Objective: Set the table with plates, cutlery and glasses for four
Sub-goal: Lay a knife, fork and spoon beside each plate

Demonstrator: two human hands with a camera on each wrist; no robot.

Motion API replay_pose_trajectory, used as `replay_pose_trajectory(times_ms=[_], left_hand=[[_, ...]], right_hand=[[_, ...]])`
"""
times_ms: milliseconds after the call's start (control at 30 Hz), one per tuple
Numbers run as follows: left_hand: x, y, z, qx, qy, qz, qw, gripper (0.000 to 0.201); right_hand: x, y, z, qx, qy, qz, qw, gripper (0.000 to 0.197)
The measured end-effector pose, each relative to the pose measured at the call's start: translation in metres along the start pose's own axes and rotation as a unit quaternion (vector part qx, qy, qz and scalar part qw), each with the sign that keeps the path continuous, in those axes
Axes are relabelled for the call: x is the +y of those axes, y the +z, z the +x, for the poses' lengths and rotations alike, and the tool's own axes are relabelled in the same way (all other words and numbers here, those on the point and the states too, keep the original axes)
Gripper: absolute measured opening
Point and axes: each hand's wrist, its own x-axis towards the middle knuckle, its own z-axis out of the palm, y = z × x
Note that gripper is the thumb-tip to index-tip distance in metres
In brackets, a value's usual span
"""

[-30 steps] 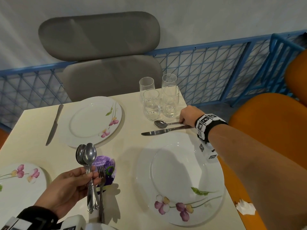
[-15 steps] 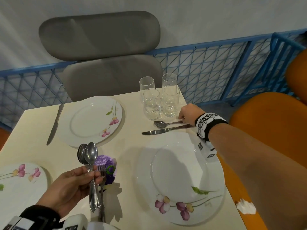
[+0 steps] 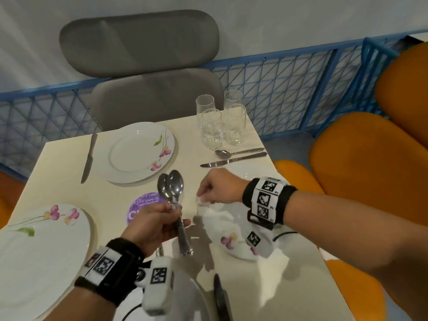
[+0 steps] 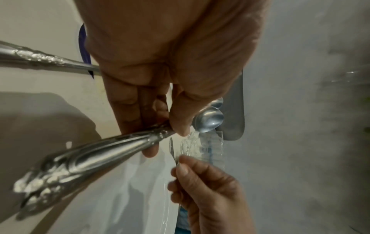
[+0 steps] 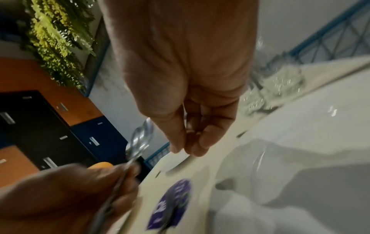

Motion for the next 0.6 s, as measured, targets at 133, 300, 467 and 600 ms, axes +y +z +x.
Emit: replay_pose_trajectory(times_ms=[133,300,467,600], left_hand=[[-0.005,0.008,-0.013,-0.019,-0.003,0.024,1.0,0.002],[-0.017,0.006,-0.033,-0.048,-0.006,-0.008,0.999,0.024],[-0.026,0.003,-0.055,-0.071,-0.015,0.004,0.997,0.01],[-0.036,-0.004,-0.066,-0.064,-0.011,0.052,0.997,0.012]], right_hand=[[-0.03,0.04,-0.032,0.022,0.073,0.175,0.982,0.012],[-0.052,0.067,-0.068,0.082,0.152,0.301,0.938,0.015],[-0.062,0.097,-0.087,0.13,0.181,0.345,0.912,0.007],[-0.061,0.107,-0.109,0.133,0.205,0.364,0.899,0.01]])
